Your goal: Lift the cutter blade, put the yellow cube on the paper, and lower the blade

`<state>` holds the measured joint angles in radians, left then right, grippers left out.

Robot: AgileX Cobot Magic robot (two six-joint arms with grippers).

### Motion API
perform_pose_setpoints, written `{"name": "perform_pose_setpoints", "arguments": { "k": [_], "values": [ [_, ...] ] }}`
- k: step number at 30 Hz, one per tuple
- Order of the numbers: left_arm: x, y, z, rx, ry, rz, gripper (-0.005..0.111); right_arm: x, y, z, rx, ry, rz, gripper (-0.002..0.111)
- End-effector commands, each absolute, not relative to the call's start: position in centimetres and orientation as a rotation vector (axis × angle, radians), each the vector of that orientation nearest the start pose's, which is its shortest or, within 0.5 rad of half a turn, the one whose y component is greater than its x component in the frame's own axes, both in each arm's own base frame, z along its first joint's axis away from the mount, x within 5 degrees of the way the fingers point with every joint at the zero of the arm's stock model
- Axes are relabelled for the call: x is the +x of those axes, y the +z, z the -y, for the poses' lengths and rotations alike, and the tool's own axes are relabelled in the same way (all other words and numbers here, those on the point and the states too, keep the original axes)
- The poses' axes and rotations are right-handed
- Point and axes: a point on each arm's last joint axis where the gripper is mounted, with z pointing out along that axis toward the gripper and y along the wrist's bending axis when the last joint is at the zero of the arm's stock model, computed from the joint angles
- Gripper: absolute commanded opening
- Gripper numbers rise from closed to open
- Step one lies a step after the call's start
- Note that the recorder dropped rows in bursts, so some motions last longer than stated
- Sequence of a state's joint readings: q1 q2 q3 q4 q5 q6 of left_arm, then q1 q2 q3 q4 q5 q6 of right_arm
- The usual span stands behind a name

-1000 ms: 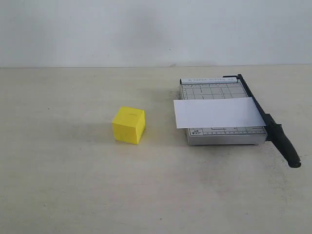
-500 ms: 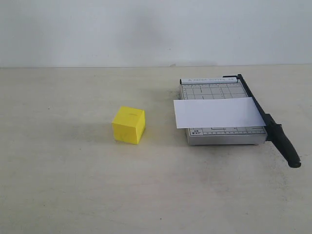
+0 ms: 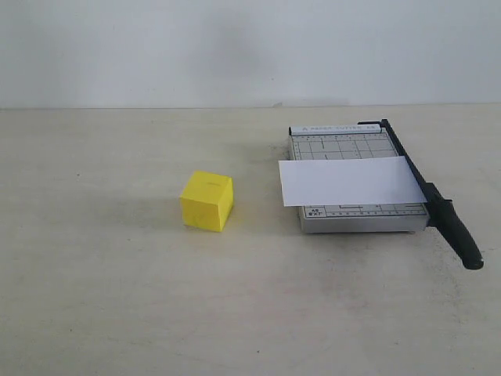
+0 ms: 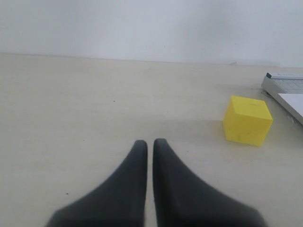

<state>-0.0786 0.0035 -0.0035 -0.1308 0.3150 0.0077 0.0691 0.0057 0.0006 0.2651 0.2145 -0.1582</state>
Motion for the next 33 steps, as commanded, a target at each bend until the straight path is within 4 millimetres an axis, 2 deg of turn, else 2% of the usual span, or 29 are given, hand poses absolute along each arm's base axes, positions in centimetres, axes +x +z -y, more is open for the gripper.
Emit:
{"name": "perform_pose_setpoints", "arguments": {
  "k": [1, 8, 9, 11, 15, 18, 22, 25, 28, 30, 33],
  "values": [
    [5.4, 18.6, 0.8, -0.002, -0.177, -1.791, 0.005, 5.5, 19.5, -0.9, -0.023, 0.164, -1.685, 0.0],
    [5.4, 18.6, 0.8, -0.002, -0.177, -1.791, 0.005, 5.5, 19.6, -0.8, -0.021, 0.162, -1.677, 0.0],
    [5.4, 18.6, 0.8, -0.002, -0.177, -1.791, 0.005, 5.6, 20.0, -0.8, 0.033, 0.21, -1.637, 0.0],
    [5.4, 18.6, 0.8, -0.002, -0.177, -1.791, 0.005, 5.6, 20.6, -0.8, 0.287, 0.463, -1.551, 0.0],
    [5.4, 18.6, 0.8, -0.002, -0.177, -1.791, 0.005, 5.6, 21.3, -0.4, 0.664, 0.829, -1.39, 0.0],
    [5.4, 18.6, 0.8, -0.002, -0.177, -1.791, 0.005, 5.6, 21.0, -0.8, 0.768, 0.96, -1.409, 0.0],
    [5.4, 18.6, 0.8, -0.002, -0.177, -1.791, 0.005, 5.6, 21.3, -0.7, 0.746, 0.943, -1.402, 0.0],
    [5.4, 18.6, 0.8, -0.002, -0.177, -1.791, 0.005, 5.1, 23.1, -1.2, 0.519, 0.801, -1.466, 0.0],
    [5.4, 18.6, 0.8, -0.002, -0.177, -1.791, 0.005, 4.6, 24.0, -1.7, 0.396, 0.756, -1.531, 0.0],
    [5.4, 18.6, 0.8, -0.002, -0.177, -1.791, 0.005, 4.8, 24.5, -2.0, 0.325, 0.701, -1.608, 0.0],
    [5.4, 18.6, 0.8, -0.002, -0.177, -1.791, 0.005, 5.2, 25.2, -2.1, 0.178, 0.522, -1.792, 0.0]
  ]
}}
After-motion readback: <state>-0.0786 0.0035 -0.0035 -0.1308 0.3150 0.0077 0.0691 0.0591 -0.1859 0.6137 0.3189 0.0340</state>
